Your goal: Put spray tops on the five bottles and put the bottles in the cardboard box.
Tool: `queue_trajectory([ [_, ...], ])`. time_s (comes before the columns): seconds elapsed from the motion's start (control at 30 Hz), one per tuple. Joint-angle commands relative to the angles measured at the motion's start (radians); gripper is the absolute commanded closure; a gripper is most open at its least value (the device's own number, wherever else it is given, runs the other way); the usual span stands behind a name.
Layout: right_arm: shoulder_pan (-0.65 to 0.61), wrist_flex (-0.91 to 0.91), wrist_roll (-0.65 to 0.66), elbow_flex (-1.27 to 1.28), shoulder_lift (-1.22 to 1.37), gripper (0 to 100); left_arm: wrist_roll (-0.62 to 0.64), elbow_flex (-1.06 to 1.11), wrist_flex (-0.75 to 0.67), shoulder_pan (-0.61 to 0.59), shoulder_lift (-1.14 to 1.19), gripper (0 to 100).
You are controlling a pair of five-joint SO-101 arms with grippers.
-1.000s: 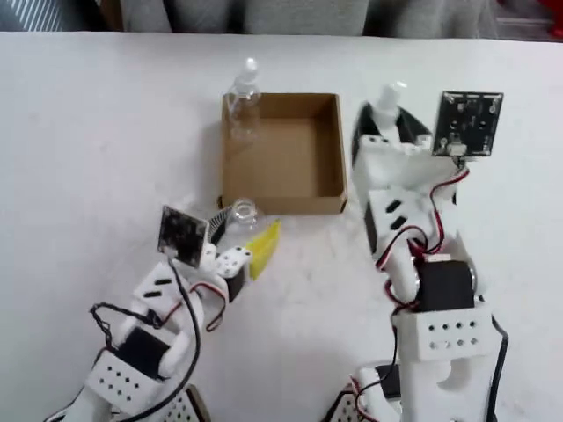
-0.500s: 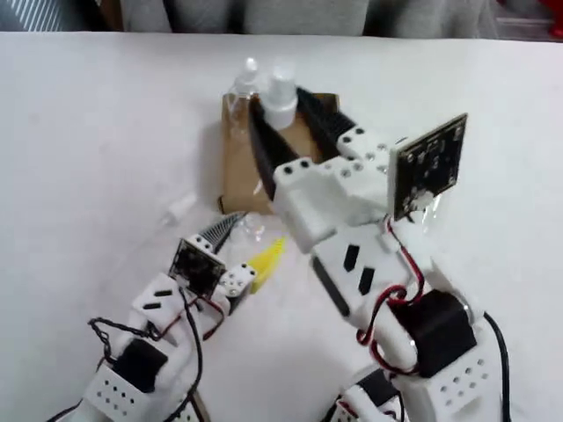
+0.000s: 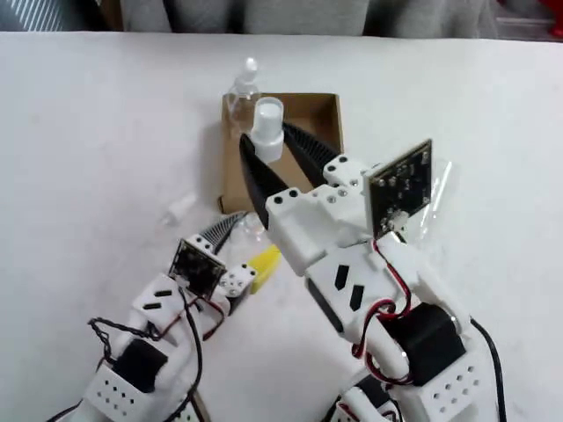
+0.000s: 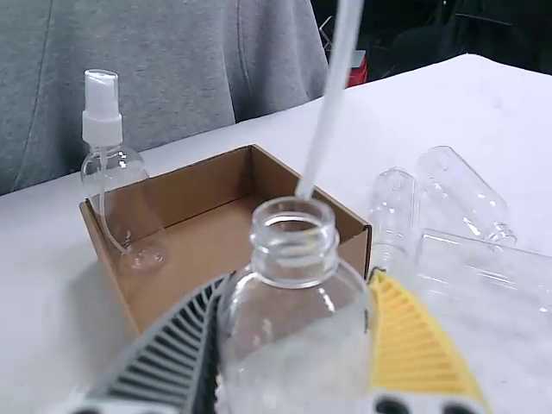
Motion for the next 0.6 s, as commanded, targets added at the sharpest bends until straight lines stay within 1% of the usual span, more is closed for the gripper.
queue_trajectory([
  [0.0, -0.007, -0.067, 0.011, 0.040, -0.033, 98.2, -0.005, -0.006, 0.005, 0.013, -0.024, 98],
  [0.57, -0.008, -0.074, 0.003, 0.203, -0.036, 98.2, -0.005, -0.006, 0.002, 0.012, -0.024, 98],
])
